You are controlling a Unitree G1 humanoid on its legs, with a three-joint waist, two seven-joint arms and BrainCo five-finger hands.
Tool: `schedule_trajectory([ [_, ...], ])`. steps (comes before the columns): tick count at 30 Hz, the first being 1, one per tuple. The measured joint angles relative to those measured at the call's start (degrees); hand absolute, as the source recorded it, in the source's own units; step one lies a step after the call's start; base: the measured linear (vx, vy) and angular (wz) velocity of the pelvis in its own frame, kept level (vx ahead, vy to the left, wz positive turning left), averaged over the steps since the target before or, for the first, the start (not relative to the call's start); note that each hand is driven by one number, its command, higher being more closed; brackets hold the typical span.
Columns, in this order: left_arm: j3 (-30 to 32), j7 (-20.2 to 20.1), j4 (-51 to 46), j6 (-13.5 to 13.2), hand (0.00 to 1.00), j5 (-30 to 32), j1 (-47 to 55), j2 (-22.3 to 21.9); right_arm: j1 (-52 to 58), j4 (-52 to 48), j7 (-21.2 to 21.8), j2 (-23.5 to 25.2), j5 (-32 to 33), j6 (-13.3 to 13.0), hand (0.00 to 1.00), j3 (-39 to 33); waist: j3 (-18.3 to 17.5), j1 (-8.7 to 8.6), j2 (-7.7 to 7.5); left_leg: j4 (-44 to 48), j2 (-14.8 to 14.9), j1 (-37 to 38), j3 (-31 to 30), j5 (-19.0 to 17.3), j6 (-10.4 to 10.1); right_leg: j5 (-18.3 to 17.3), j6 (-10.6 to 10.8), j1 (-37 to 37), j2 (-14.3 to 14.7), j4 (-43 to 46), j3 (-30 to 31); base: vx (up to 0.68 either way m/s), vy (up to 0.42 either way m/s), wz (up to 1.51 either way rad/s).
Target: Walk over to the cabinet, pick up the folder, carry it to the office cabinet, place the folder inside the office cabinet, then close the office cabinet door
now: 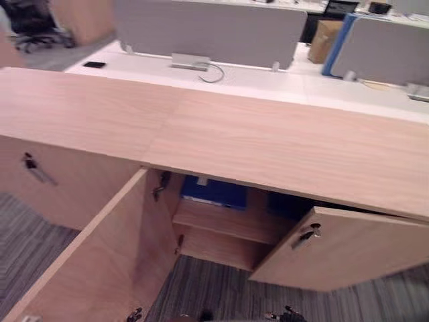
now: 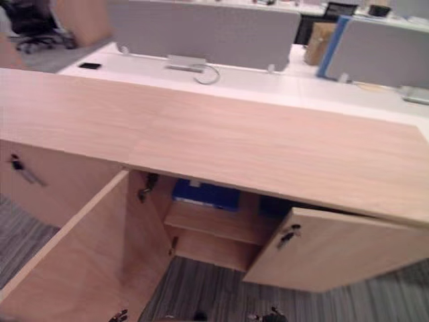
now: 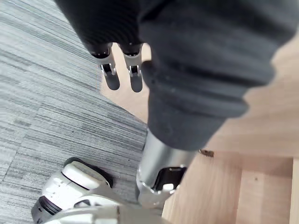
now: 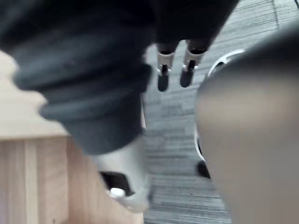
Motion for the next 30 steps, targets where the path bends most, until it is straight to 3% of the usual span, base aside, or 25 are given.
schedule_trajectory([
  [3,3.65,-0.02,-0.41,0.0,0.0,-4.79,1.87,-1.49,0.12,0.17,0.36,0.44,-0.01,0.11,0.0,-0.81,-0.45,0.07,-0.01,7.89,1.46,-5.34,-0.25,-4.41,-2.14,-0.6,-0.38,2.16,3.86,-6.82,-2.2,-0.02,-0.223,0.06],
  [6,5.86,-0.05,0.02,0.0,0.0,-6.64,1.7,-1.86,0.47,0.21,0.05,0.0,0.83,0.13,0.0,-1.1,1.07,-0.46,-0.01,12.58,3.62,-6.54,-0.6,-6.81,-3.5,-1.18,-1.33,4.91,6.11,-6.94,-6.51,-0.01,-0.183,0.57],
  [8,5.79,-0.05,0.97,0.07,0.0,-6.62,1.37,-1.64,0.6,0.65,-0.27,-0.24,2.18,0.08,0.0,-2.65,1.32,-1.47,0.06,14.07,6.94,-7.39,6.14,-7.65,-3.23,-2.06,-1.48,6.99,6.22,-6.46,-10.15,-0.05,-0.142,0.85],
  [10,4.92,0.0,1.53,0.1,0.0,-6.74,0.78,-1.56,0.28,1.35,-0.35,-0.79,2.54,0.0,0.0,-2.55,1.41,-1.86,0.46,18.43,13.48,-9.87,22.39,-8.68,-2.86,-3.99,-1.18,7.01,5.28,-5.61,-13.14,-0.03,-0.003,0.66],
  [12,4.94,0.19,1.68,0.07,0.0,-7.95,0.77,-1.57,-0.02,1.42,-0.35,-0.79,3.49,0.01,0.0,-2.63,1.63,-1.49,0.62,20.31,16.18,-10.95,29.83,-9.59,-2.8,-5.44,-0.68,5.92,3.91,-3.1,-13.22,0.08,0.18,0.25],
  [14,4.13,0.18,1.78,0.33,0.0,-8.09,0.8,-1.32,-0.44,2.12,-0.3,-0.4,4.48,0.0,0.0,-3.22,1.64,-1.0,0.68,20.63,14.76,-12.08,30.31,-9.93,-2.18,-5.45,-0.5,5.4,2.97,-2.49,-13.0,0.13,0.216,0.14],
  [16,2.48,-0.02,1.59,0.32,0.0,-7.99,0.05,-0.48,-0.25,2.58,-0.29,-0.23,4.49,0.04,0.0,-5.46,1.01,-1.66,0.06,17.25,11.71,-12.14,29.12,-8.06,-1.11,-3.86,-0.53,5.62,1.8,-4.89,-14.16,0.13,0.169,0.53],
  [18,1.9,-0.13,1.2,0.29,0.0,-7.73,-0.4,-0.24,-0.01,2.6,-0.24,0.09,4.46,0.1,0.0,-7.26,0.52,-2.04,-0.14,11.0,7.89,-11.19,27.08,-4.45,-0.09,-1.33,-1.57,5.86,0.35,-7.48,-15.15,0.1,0.134,0.64],
  [20,1.13,-0.16,0.65,0.3,0.0,-7.44,-0.51,0.01,-0.11,2.5,-0.24,0.3,4.44,0.11,0.0,-7.37,0.5,-2.16,-0.14,6.7,6.31,-9.78,25.73,-1.72,0.11,0.34,-1.95,6.02,-0.35,-7.84,-15.93,0.08,0.082,0.5],
  [23,0.78,-0.42,0.39,0.3,0.0,-6.04,-0.43,0.62,-0.09,2.34,-0.2,0.81,4.33,0.09,0.0,-7.59,0.51,-2.15,-0.46,-2.01,5.64,-5.26,23.81,3.17,-0.04,2.71,-2.42,6.97,-0.19,-7.93,-16.11,0.04,-0.002,0.27],
  [27,0.06,-0.99,0.13,0.26,0.0,-5.23,-0.15,0.75,-0.08,2.25,-0.21,1.01,4.16,0.1,0.0,-7.54,0.42,-2.2,-0.71,-11.73,5.18,-1.28,22.35,9.12,-0.06,2.83,-2.39,7.03,-0.16,-7.88,-16.21,-0.04,-0.037,0.16],
  [30,-0.03,-1.01,0.3,0.24,0.0,-3.83,-0.03,0.59,0.22,0.72,-0.19,0.79,4.16,0.08,0.0,-7.47,1.06,-3.83,0.29,-13.6,5.16,-0.6,18.47,9.47,0.28,2.71,-2.47,5.72,-1.99,-0.21,-15.92,-0.15,0.011,0.47],
])
